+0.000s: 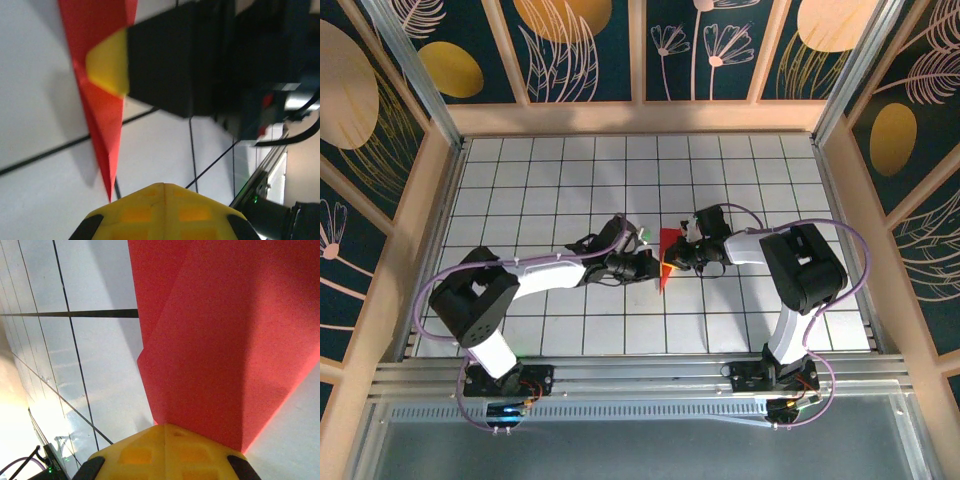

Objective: Fold a paper plane with a square sheet of paper (fold left side to right side)
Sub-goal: Fold the wing for the fifth time at the center of the table.

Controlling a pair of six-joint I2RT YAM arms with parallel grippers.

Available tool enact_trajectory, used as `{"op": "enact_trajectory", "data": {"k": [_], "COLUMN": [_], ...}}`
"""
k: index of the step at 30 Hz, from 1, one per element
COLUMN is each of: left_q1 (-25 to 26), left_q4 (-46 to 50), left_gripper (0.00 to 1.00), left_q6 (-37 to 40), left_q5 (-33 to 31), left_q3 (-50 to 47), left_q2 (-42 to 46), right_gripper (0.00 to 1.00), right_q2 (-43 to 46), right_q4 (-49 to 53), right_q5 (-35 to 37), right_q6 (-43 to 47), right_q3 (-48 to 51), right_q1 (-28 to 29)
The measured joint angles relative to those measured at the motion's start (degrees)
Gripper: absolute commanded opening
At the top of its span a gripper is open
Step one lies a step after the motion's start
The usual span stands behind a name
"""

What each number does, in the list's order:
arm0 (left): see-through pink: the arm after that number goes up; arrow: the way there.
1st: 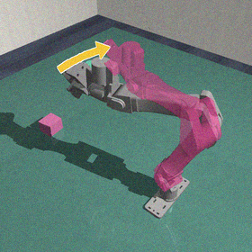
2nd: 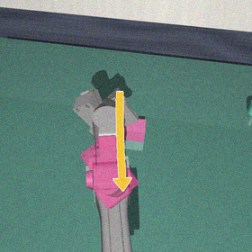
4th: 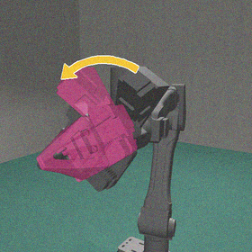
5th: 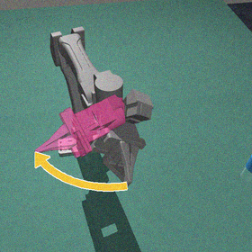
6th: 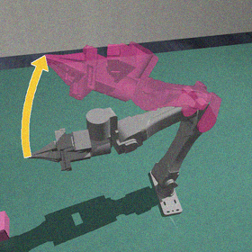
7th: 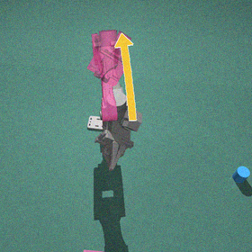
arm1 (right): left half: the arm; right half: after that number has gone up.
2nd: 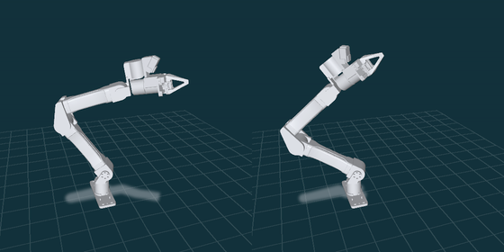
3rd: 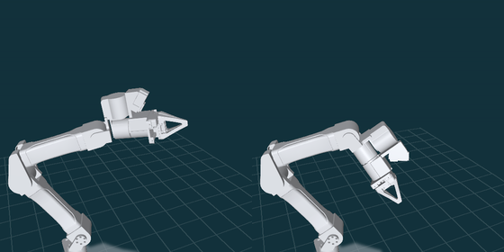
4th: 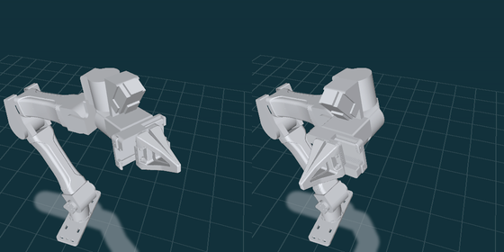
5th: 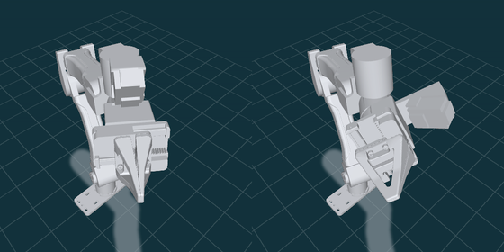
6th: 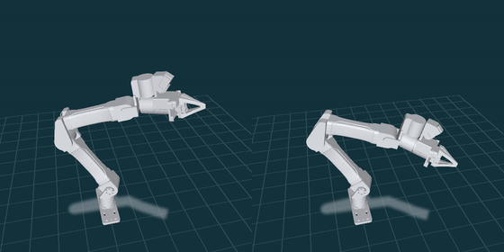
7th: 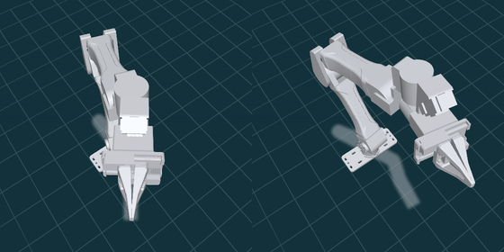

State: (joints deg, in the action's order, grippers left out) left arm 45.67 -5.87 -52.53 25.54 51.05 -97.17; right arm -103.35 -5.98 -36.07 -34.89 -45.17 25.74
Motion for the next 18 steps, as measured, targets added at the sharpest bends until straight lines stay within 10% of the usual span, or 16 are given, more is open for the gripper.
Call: {"op": "enact_trajectory", "data": {"k": [18], "left_q1": [-0.02], "left_q4": [-1.66], "left_gripper": [0.0], "left_q6": [0.68], "left_q5": [2.54], "left_q3": [5.53], "left_q2": [-11.63], "right_gripper": [0.0], "right_q2": [0.0], "right_q4": [-0.59], "right_q5": [0.57], "right_q6": [-0.02], "right_q3": [0.0], "right_q1": [0.52]}}
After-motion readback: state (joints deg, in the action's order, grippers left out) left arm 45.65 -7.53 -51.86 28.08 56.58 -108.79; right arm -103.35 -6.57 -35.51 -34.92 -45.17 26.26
